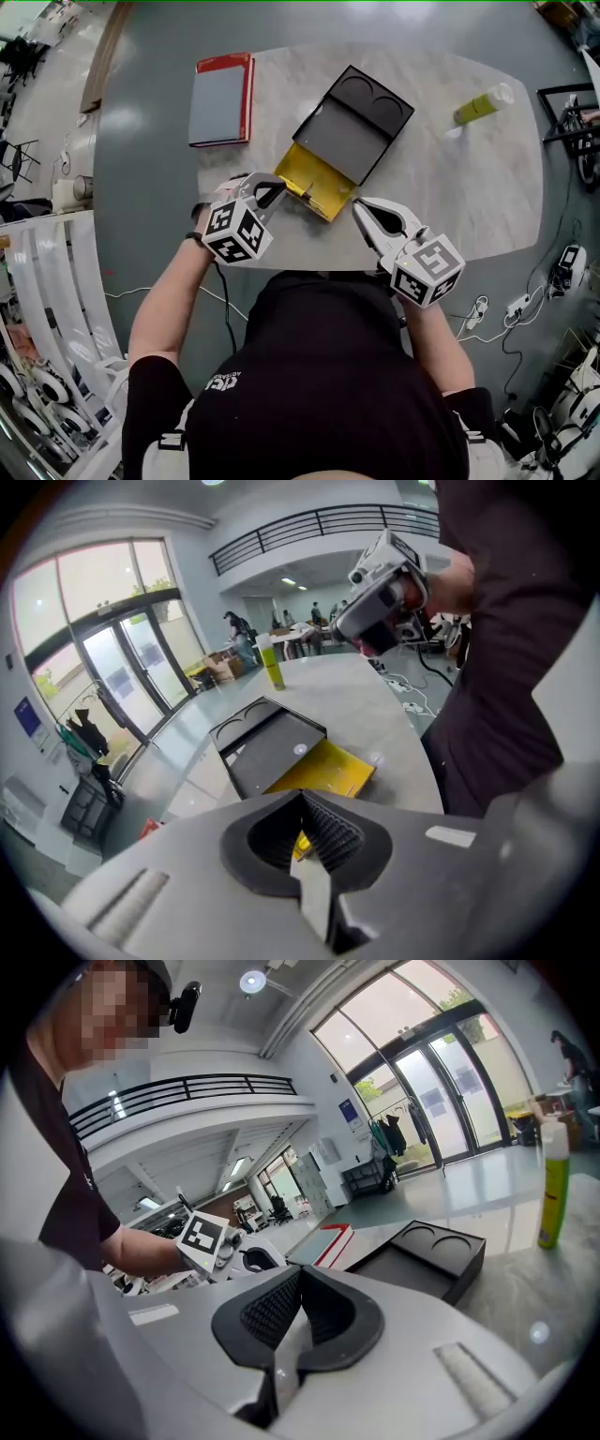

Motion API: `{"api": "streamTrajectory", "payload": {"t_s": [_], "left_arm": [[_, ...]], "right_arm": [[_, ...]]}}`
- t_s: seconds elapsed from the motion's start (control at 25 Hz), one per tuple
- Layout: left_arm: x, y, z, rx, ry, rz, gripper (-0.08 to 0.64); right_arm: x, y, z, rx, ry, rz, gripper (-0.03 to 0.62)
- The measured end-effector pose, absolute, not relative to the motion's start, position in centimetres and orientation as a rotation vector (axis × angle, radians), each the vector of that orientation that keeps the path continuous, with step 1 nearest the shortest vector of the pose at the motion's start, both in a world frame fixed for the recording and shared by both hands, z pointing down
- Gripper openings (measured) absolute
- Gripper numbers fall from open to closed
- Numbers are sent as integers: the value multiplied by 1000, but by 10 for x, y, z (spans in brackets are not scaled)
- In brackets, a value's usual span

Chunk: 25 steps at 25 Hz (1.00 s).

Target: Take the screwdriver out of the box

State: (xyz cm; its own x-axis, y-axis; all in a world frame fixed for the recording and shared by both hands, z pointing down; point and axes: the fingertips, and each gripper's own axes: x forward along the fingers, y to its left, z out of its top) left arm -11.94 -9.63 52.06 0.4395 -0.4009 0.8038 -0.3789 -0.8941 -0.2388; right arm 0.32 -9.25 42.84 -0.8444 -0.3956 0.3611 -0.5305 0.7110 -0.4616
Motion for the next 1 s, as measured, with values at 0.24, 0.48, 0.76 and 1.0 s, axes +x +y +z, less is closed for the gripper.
{"api": "streamTrajectory", "payload": {"t_s": [0.24,0.48,0.76,1.0], "left_arm": [[-109,-101,560,-2679,489,-1578,3],[-95,-101,593,-2671,278,-1648,28],[-85,-98,625,-2588,39,-1735,122],[-76,-99,640,-2522,-85,-1771,149]], "right_arm": [[21,-83,446,827,-2632,889,15],[34,-74,459,883,-2590,934,15],[48,-68,471,931,-2557,987,15],[56,-66,479,975,-2539,1028,15]]}}
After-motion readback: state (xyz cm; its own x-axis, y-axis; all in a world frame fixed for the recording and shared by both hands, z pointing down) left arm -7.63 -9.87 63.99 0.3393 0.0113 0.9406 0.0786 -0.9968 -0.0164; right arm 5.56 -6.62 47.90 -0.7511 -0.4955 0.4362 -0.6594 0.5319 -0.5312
